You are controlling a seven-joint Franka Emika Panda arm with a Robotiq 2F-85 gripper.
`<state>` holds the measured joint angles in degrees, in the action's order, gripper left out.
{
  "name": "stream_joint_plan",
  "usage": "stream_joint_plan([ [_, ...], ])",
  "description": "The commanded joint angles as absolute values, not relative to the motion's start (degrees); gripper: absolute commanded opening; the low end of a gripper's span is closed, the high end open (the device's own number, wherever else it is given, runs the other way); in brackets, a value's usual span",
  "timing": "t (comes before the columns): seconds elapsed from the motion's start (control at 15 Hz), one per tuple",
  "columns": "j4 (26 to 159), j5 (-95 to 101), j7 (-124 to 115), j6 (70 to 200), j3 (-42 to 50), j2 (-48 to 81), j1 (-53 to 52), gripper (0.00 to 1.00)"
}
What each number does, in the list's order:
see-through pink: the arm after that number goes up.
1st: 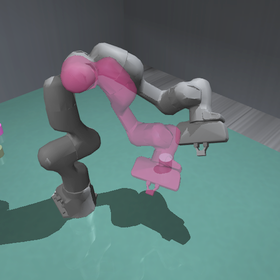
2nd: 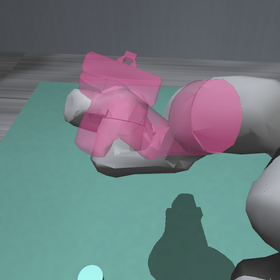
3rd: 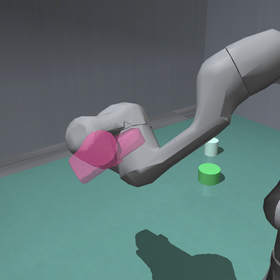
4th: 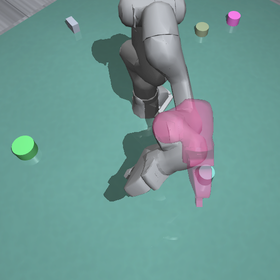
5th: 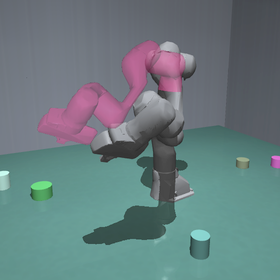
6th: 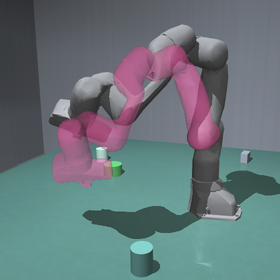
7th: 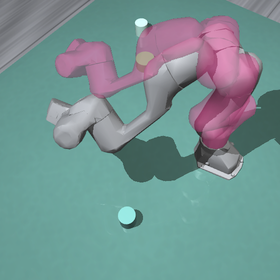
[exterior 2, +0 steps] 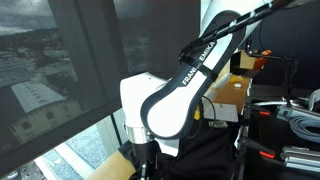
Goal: Close the zip of the jersey
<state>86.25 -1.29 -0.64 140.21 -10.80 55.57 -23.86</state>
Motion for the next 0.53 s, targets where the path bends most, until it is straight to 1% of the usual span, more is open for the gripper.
stream_joint_plan([
  [0.0,81.7,-0.9,-1.4,138.9,-12.4,57.7,-24.6,0.0],
  [0.47,80.0,-0.8,-1.0,139.1,-12.7,58.9,-25.0,0.0],
])
